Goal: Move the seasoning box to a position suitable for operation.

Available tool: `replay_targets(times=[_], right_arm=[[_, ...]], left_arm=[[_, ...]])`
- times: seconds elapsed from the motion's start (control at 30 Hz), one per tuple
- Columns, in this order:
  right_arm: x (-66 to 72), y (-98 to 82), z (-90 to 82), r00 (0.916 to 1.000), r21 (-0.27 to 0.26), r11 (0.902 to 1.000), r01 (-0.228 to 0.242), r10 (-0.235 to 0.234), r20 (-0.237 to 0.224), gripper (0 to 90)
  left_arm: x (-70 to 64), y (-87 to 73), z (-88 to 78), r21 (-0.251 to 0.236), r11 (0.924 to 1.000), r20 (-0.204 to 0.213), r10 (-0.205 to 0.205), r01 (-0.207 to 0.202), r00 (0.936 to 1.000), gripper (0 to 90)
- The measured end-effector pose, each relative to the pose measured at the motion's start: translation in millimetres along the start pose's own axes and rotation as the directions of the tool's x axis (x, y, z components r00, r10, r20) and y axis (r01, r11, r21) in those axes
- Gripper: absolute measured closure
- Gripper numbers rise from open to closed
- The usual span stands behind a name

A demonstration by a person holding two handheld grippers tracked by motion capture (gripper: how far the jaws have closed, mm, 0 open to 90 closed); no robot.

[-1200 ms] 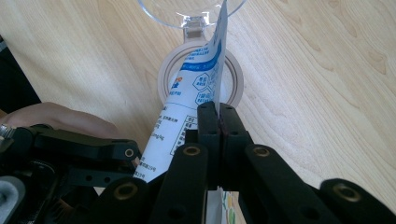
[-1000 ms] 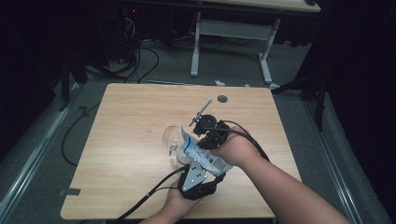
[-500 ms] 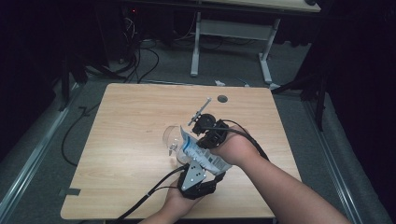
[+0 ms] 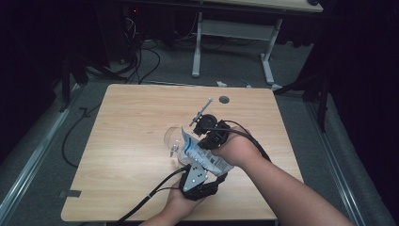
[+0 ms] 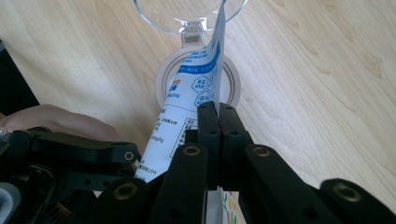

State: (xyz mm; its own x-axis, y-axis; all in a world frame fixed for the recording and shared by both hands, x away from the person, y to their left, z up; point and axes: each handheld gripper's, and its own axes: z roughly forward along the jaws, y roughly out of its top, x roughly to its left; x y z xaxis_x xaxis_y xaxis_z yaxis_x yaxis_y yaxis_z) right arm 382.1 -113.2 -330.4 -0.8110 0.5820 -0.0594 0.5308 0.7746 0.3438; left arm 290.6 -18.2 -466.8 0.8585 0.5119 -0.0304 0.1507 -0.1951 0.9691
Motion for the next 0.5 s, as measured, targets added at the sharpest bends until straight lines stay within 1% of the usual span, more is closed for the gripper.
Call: replay_targets(times=[0.17, 0.2, 0.5], right_arm=[[-0.6, 0.4, 0.1, 1.0, 0.0, 1.0, 0.007, -0.007, 0.004, 90.0], [-1.1, 0.6, 0.5, 1.0, -0.004, 1.0, 0.007, -0.007, -0.002, 90.0], [-1.0, 2.1, -0.2, 1.0, 0.0, 1.0, 0.004, -0.004, 0.004, 90.0]], left_arm=[[0.5, 0.3, 0.5, -0.001, 1.0, -0.001, -0.001, 0.001, 1.0, 51.9], [0.6, 0.3, 0.6, -0.001, 1.0, -0.001, -0.001, 0.001, 1.0, 51.9], [1.5, 1.5, 0.9, -0.004, 1.0, -0.002, -0.002, 0.002, 1.0, 51.9]])
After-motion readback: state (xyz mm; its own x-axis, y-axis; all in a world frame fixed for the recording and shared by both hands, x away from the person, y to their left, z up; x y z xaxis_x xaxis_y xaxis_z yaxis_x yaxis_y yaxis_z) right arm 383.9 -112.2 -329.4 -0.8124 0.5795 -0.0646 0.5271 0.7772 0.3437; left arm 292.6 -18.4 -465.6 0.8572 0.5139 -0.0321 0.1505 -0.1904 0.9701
